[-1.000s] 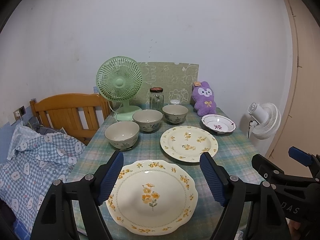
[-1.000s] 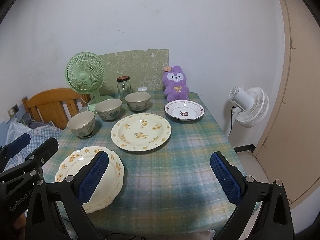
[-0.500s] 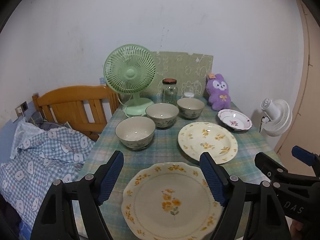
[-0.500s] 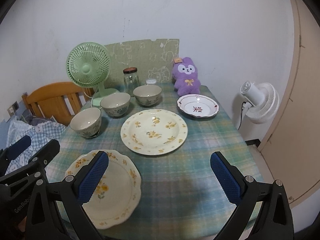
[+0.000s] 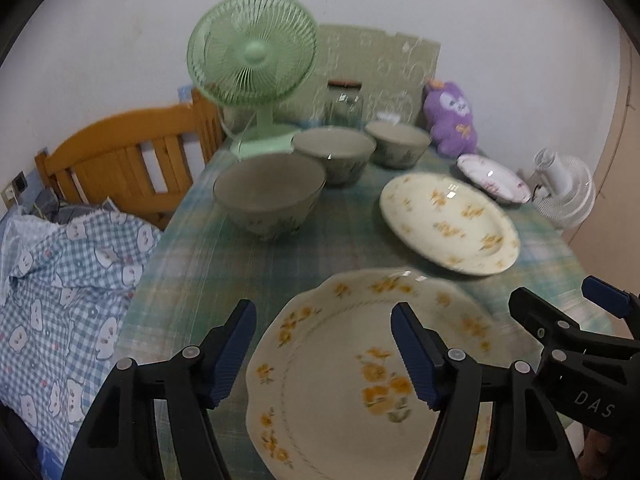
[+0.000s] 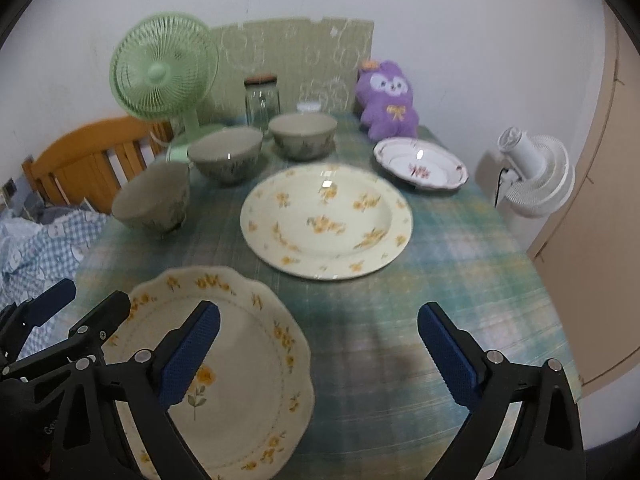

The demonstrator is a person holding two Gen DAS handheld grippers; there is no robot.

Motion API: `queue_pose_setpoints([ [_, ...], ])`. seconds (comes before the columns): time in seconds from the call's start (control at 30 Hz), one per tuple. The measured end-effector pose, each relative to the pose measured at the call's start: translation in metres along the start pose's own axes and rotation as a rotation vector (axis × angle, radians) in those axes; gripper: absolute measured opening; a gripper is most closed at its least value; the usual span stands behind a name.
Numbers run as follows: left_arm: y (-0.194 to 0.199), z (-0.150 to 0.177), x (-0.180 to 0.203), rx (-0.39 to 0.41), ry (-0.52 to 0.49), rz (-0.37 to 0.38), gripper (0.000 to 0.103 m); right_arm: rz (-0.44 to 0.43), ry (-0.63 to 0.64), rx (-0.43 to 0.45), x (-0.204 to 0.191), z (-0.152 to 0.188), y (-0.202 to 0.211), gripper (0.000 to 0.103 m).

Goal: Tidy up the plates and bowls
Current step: 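Lift the yellow-flower plate with both grippers toward the dotted-rim plate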

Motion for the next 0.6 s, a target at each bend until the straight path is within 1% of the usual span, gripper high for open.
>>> queue_pose_setpoints([
  [0.1, -0.016, 0.007, -0.009, -0.044, 0.008, -0.002, 0.071, -0.001, 0.0, -0.022, -0.006, 0.002, -0.012, 0.1],
  [0.17, -0.026, 0.011, -0.013, -0.07, 0.014, -0.002, 0.071, -0.001, -0.002, -0.062, -0.013, 0.008, -0.031, 0.099],
  [0.23, -0.036, 0.017, -0.017, -0.1, 0.013, -0.002, 0.071, 0.0, 0.0, -0.076, -0.016, 0.01, -0.037, 0.096],
  [0.3, -0.045, 0.021, -0.02, -0.125, 0.016, 0.006, 0.071, 0.002, 0.003, -0.109, -0.02, 0.016, -0.051, 0.095],
  [0.4, -0.055, 0.025, -0.022, -0.15, 0.019, 0.02, 0.071, 0.002, 0.0, -0.129, -0.022, 0.02, -0.059, 0.092],
  [0.5, -0.063, 0.029, -0.024, -0.179, 0.02, 0.04, 0.066, -0.002, -0.003, -0.175, -0.025, 0.025, -0.07, 0.086],
  [0.53, -0.065, 0.029, -0.024, -0.187, 0.019, 0.047, 0.062, -0.006, -0.004, -0.184, -0.026, 0.027, -0.072, 0.083],
  [0.6, -0.067, 0.031, -0.024, -0.197, 0.017, 0.071, 0.06, -0.008, -0.004, -0.195, -0.027, 0.028, -0.074, 0.078],
])
Point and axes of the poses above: each gripper's, at about its wrist camera, not at the fingertips, and y roughly against the way its jaws point, x to its right, z to its underside, the point moved 6 cm from there along -y, roughly the way its jaws point, and after that the axes turned 10 degrees about -x, right-handed, at the moved point
